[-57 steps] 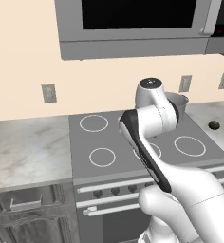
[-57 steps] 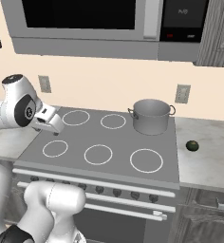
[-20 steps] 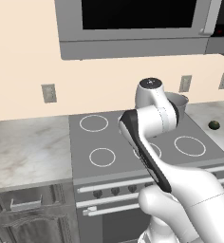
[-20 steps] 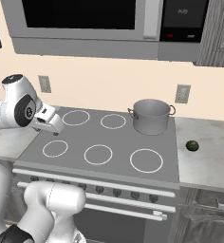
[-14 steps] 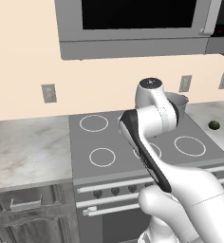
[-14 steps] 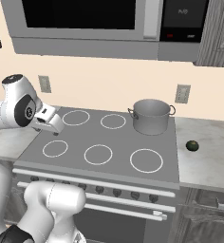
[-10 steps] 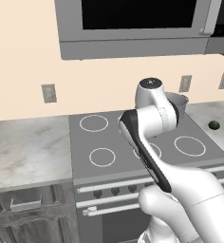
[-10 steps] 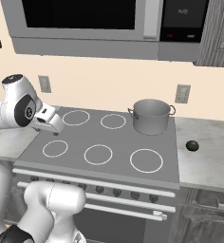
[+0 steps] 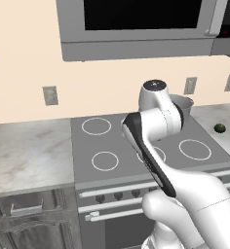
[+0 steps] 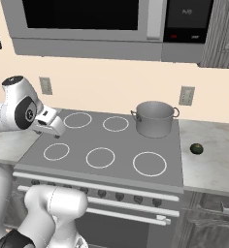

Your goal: Turn on the burner for the pot on the stove. Wait thirty seconds for the pot to heat up. Then add the squash to the pot.

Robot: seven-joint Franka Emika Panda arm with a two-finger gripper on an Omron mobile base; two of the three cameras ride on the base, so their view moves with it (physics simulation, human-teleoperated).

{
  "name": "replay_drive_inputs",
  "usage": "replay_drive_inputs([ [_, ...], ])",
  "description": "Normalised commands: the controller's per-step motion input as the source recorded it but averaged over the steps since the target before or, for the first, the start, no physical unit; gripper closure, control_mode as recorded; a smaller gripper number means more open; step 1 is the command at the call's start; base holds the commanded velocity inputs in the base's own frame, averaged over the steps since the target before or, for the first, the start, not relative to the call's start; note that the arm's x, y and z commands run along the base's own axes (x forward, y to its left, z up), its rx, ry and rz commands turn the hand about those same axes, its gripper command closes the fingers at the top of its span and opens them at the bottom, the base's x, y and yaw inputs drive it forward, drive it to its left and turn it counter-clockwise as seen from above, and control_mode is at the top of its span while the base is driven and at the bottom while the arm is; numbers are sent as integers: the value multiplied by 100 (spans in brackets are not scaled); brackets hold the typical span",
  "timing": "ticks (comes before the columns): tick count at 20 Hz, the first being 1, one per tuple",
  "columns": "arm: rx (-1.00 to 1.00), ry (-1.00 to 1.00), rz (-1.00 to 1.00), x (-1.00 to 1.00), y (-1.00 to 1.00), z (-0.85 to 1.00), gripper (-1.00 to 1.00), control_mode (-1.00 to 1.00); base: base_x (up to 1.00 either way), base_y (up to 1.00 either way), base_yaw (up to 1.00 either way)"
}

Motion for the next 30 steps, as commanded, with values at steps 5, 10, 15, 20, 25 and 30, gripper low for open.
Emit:
replay_drive_inputs([
  [5, 0, 0, 0, 0, 0, 0, -100, -100, 0, 0, 0],
  [10, 0, 0, 0, 0, 0, 0, -100, -100, 0, 0, 0],
  [15, 0, 0, 0, 0, 0, 0, -100, -100, 0, 0, 0],
  [20, 0, 0, 0, 0, 0, 0, -100, -100, 0, 0, 0],
  [25, 0, 0, 0, 0, 0, 0, -100, -100, 0, 0, 0],
  [30, 0, 0, 0, 0, 0, 0, -100, -100, 0, 0, 0],
])
